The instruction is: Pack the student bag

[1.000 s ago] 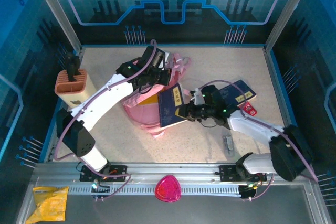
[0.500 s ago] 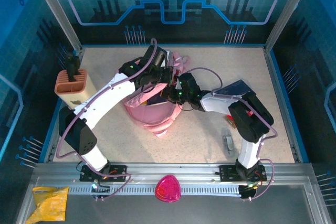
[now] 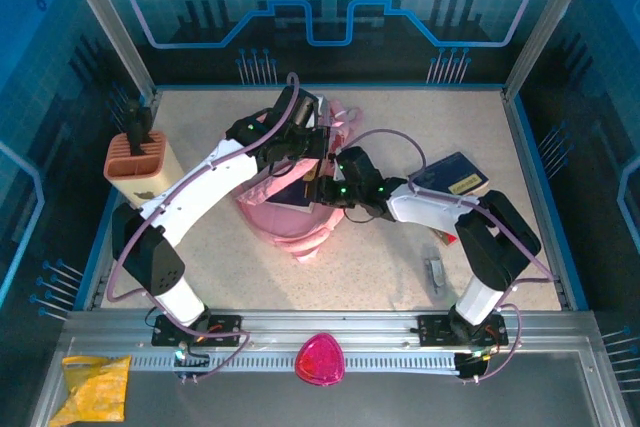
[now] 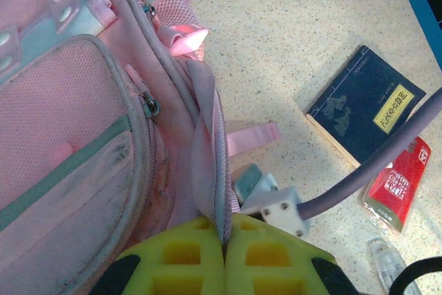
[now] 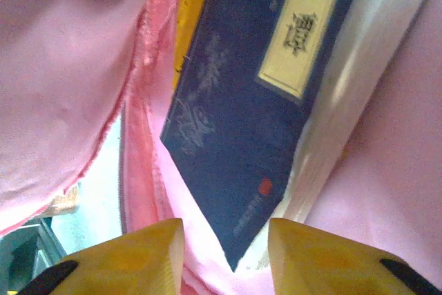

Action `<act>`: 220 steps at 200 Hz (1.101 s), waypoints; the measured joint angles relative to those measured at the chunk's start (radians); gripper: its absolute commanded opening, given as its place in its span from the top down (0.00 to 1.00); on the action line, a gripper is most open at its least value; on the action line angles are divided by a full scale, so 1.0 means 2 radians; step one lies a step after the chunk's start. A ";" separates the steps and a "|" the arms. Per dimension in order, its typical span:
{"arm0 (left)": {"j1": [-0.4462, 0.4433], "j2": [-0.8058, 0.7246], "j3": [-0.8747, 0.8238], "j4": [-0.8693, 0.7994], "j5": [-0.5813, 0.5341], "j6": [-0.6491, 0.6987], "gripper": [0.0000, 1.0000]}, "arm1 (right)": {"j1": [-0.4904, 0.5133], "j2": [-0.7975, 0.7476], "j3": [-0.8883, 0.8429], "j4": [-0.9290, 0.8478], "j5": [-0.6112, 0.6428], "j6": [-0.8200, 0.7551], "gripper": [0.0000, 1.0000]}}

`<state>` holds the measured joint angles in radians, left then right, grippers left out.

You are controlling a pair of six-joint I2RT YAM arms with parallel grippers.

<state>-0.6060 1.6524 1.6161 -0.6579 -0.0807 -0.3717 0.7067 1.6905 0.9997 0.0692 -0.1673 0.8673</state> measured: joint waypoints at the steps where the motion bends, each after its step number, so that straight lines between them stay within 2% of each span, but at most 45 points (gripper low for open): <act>1: 0.000 0.000 0.000 0.000 0.000 0.000 1.00 | 0.000 0.000 0.000 0.000 0.000 0.001 0.73; 24: 0.000 0.000 0.000 0.000 0.000 0.000 1.00 | 0.000 0.020 0.005 -0.005 0.010 -0.013 0.78; 58: 0.000 0.000 0.000 0.000 0.000 0.000 1.00 | 0.004 0.046 0.018 -0.012 0.019 -0.025 0.80; 110: 0.000 -0.001 0.000 0.000 0.000 0.000 1.00 | 0.040 0.022 0.002 -0.020 0.035 -0.030 0.83; 146: 0.000 -0.001 0.000 -0.002 0.000 0.000 1.00 | 0.061 0.047 0.005 -0.019 0.037 -0.027 0.85; 191: 0.000 -0.001 0.000 -0.002 0.000 0.000 1.00 | 0.053 0.077 0.033 -0.026 0.054 -0.032 0.84; 220: 0.000 -0.001 0.000 -0.003 -0.001 0.000 1.00 | 0.023 0.079 0.060 -0.033 0.054 -0.046 0.82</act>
<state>-0.6060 1.6505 1.6157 -0.6643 -0.0822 -0.3717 0.7536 1.8492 1.1191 0.0025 -0.0597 0.7761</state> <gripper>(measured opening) 0.051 0.176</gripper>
